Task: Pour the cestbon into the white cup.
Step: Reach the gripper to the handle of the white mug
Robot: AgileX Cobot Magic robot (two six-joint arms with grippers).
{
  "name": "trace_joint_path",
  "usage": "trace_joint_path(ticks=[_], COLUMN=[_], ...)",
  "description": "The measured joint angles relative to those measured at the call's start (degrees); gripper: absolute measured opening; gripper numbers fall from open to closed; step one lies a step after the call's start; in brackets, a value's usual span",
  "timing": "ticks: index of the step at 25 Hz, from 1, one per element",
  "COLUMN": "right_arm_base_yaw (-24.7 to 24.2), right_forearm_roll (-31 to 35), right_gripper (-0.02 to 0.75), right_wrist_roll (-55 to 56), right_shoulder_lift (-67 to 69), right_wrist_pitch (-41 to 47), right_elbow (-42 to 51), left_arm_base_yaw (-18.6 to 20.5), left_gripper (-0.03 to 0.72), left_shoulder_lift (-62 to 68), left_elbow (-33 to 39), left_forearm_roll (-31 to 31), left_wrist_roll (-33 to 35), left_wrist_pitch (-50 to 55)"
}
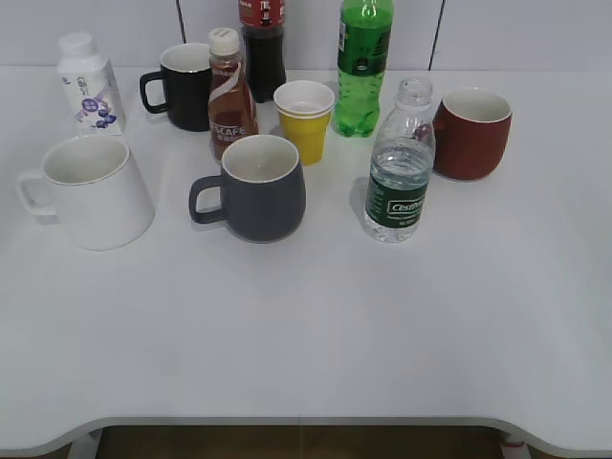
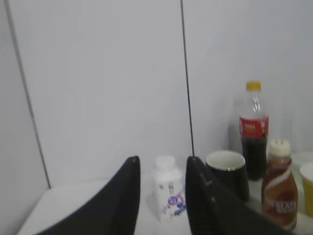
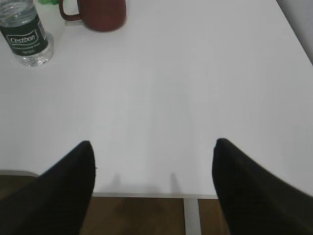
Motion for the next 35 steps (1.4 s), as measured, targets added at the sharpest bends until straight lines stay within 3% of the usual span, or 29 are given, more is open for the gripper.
trace_joint_path(ticks=[12, 20, 28, 35], right_arm_base_yaw=[0.00, 0.00, 0.00, 0.00], right_forearm_roll=[0.06, 0.06, 0.06, 0.06], right_gripper=[0.557, 0.557, 0.557, 0.557], right_wrist_roll=[0.00, 0.00, 0.00, 0.00], right_shoulder_lift=[0.00, 0.00, 0.00, 0.00], right_wrist_pitch=[0.00, 0.00, 0.00, 0.00], right_elbow=[0.00, 0.00, 0.00, 0.00], left_arm_base_yaw=[1.87, 1.87, 1.87, 1.87], left_gripper=[0.244, 0.316, 0.331, 0.332], left_shoulder_lift=[44.40, 61.71, 66.41, 70.98], left_elbow=[8.65, 8.90, 8.21, 3.47], left_forearm_roll=[0.33, -4.05, -4.84, -4.93], left_wrist_roll=[2.53, 6.63, 6.69, 6.69], left_wrist_pitch=[-34.24, -55.36, -57.37, -57.34])
